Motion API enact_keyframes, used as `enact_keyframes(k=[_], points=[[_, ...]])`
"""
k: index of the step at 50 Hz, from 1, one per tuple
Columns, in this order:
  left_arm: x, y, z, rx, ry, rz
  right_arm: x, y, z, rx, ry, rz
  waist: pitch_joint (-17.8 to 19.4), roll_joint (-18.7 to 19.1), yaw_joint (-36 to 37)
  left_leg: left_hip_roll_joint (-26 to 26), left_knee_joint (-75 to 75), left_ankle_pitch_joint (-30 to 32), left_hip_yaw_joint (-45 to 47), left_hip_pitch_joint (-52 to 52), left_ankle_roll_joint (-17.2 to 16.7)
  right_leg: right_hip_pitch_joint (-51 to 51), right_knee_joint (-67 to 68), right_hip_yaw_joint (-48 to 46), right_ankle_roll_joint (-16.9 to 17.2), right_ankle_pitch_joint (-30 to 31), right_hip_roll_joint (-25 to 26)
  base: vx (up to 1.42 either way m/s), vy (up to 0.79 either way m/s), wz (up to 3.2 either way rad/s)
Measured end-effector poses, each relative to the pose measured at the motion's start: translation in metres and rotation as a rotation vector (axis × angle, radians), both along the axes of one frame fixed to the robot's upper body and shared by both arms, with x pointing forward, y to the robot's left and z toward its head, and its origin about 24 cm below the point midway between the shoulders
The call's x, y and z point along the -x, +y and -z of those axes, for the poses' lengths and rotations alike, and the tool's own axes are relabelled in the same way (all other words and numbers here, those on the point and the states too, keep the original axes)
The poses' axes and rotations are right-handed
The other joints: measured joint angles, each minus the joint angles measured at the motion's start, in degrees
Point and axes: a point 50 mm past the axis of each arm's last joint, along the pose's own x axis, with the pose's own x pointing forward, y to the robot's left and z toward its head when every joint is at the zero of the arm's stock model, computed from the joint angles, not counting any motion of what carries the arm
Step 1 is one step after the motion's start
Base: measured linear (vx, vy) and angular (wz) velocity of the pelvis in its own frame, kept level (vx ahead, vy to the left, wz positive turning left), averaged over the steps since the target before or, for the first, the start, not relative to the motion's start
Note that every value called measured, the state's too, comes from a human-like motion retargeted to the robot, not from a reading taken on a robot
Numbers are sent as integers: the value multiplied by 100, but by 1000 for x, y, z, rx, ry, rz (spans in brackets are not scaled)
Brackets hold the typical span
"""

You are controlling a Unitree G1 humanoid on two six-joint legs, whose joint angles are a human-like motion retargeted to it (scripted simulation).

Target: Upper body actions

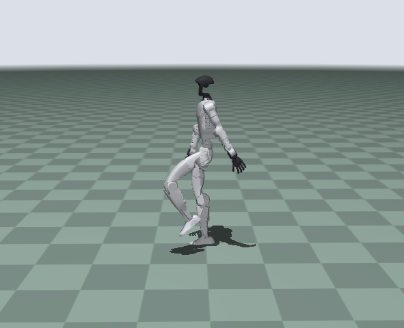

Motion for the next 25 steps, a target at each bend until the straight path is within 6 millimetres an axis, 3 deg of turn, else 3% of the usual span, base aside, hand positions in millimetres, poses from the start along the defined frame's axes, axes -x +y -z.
enact_keyframes(k=[3,5,8,12,15,17,23,25], points=[[35,-16,-16,46,115,-12,-77,34,-37,-133,-264,-74,227,-57,516,419,1023,-345,174,-1104,157,50,161,337,-199,-1,6,-2,-1,-132],[48,-24,-23,39,154,-17,-113,48,-64,-179,-402,-126,364,-122,874,521,1252,-461,367,-1555,179,78,260,603,-246,-15,-86,-1,3,-143],[59,-34,-29,27,179,-95,-168,70,-120,-238,-661,-182,641,-278,1550,650,1187,-677,849,-2094,190,65,526,1120,-351,-84,-222,0,-1,-135],[54,-30,-26,20,157,-177,-204,78,-172,-253,-881,-176,891,-477,1985,701,1082,-867,1188,-2313,154,4,820,1411,-408,-178,-320,4,-7,-45],[42,-23,-20,32,113,-162,-217,75,-190,-219,-948,-167,898,-539,2037,682,1072,-873,1232,-2167,29,-10,871,1339,-418,-236,-361,1,-2,21],[34,-19,-16,38,85,-129,-216,73,-188,-213,-939,-169,753,-537,1964,653,1100,-803,1057,-1998,-81,-36,782,1217,-408,-235,-333,1,-1,62],[19,-18,-6,15,1,-127,-184,62,-139,-165,-787,-181,-15,-666,1463,280,491,-422,600,-763,-420,-185,319,792,-229,-163,-447,5,5,82],[5,-15,1,-9,-55,-173,-165,58,-117,-136,-718,-178,-116,-599,1148,-162,-180,-101,310,-104,-594,-105,285,518,-167,-243,-411,5,1,98]])
